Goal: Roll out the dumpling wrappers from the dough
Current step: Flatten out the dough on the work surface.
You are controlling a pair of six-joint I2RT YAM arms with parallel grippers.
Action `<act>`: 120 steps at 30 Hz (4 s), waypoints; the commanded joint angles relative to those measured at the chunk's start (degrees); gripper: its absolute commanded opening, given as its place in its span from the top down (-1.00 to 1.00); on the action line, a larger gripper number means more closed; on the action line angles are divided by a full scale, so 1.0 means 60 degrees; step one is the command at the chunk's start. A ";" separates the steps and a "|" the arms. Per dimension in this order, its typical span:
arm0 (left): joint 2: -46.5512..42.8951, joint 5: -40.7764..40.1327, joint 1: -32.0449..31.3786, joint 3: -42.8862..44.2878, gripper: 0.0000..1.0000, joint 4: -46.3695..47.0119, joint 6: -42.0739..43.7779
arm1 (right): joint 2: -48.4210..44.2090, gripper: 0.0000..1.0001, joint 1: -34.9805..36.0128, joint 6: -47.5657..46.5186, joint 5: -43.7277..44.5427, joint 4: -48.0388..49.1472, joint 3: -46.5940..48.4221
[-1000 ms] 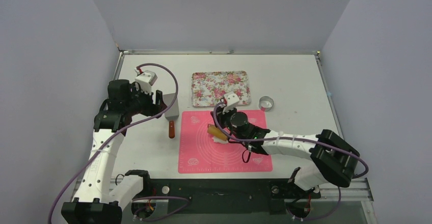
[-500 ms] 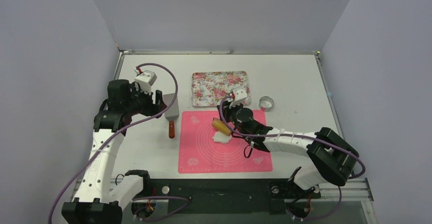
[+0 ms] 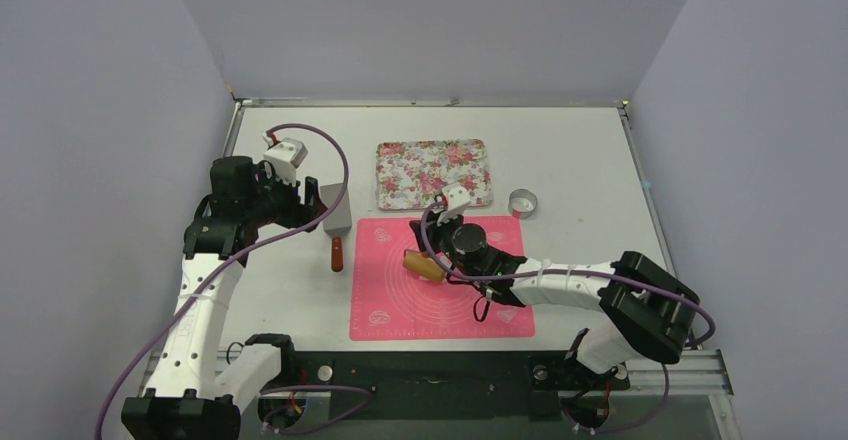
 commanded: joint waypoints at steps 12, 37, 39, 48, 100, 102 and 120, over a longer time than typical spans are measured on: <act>-0.0036 0.0234 0.0084 0.0454 -0.33 0.0347 -0.0060 | -0.0933 1.00 -0.0553 -0.0697 0.0377 -0.1145 0.0218; -0.0121 0.0260 0.0088 0.0424 -0.33 0.0252 -0.0040 | -0.0424 1.00 -0.0263 -0.0914 0.0264 -0.0957 0.0681; -0.0114 0.0252 0.0086 0.0422 -0.33 0.0253 -0.0024 | -0.0289 1.00 -0.0248 -0.0977 0.0358 -0.0990 0.0512; -0.0081 0.0265 0.0084 0.0459 -0.33 0.0283 -0.0037 | -0.0259 1.00 -0.0394 -0.0924 0.0638 -0.0773 0.0035; -0.0620 -0.0015 0.0279 -0.0792 -0.35 0.0729 0.0145 | -0.0198 1.00 0.0303 -0.0642 0.0509 -0.1409 0.0788; -0.0612 0.0016 0.0288 -0.0777 -0.35 0.0736 0.0140 | -0.0277 1.00 0.0302 -0.0723 0.0519 -0.1475 0.0750; -0.0576 0.0027 0.0280 -0.0744 -0.35 0.0731 0.0132 | -0.0143 1.00 0.0492 -0.0824 0.0675 -0.1565 0.0741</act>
